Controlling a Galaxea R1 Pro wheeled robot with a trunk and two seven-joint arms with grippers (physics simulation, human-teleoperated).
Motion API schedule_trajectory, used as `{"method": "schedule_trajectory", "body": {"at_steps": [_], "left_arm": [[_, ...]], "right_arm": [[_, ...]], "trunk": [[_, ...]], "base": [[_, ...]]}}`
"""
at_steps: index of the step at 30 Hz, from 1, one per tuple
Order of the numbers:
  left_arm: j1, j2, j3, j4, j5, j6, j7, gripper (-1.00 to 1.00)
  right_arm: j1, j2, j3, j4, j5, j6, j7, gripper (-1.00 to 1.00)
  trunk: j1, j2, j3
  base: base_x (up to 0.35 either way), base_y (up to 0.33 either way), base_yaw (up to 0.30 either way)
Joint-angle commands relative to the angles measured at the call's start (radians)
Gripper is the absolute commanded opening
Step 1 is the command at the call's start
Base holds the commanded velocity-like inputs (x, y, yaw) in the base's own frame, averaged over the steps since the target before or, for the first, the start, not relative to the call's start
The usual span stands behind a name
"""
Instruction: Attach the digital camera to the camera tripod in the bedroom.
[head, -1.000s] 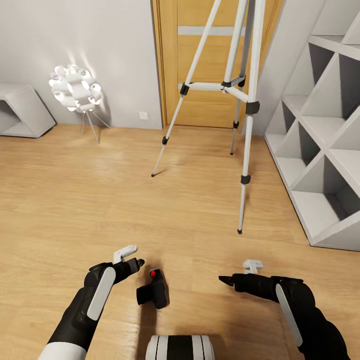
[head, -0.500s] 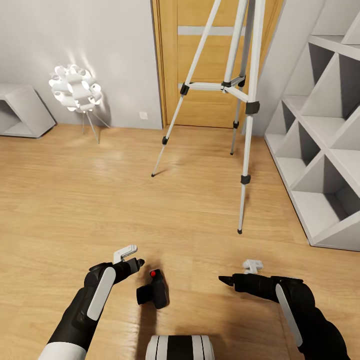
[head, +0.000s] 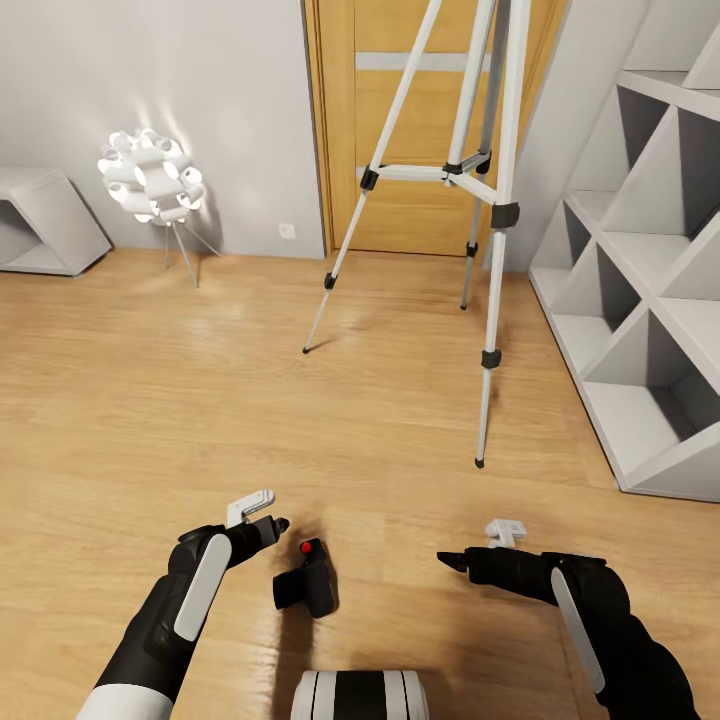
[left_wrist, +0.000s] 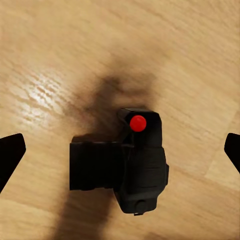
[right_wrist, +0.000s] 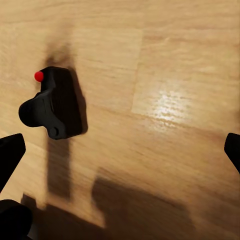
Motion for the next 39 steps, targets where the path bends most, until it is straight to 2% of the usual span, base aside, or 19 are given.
{"method": "schedule_trajectory", "body": {"at_steps": [1, 20, 39], "left_arm": [[0.0, -0.001, 0.001, -0.001, 0.011, 0.003, 0.008, 1.0], [0.0, -0.001, 0.001, 0.0, 0.012, 0.003, 0.008, 1.0], [0.0, -0.001, 0.001, 0.0, 0.011, 0.003, 0.009, 1.0]], "right_arm": [[0.0, 0.0, -0.001, -0.001, -0.006, 0.007, 0.0, 1.0], [0.0, 0.0, -0.001, -0.001, -0.006, 0.007, -0.002, 1.0], [0.0, 0.0, -0.001, -0.001, -0.006, 0.007, -0.002, 1.0]], "trunk": [[0.0, 0.0, -0.001], [0.0, 0.0, -0.001], [0.008, -0.005, -0.074]], "base": [[0.0, 0.0, 0.0], [0.0, 0.0, 0.0], [0.0, 0.0, 0.0]]}}
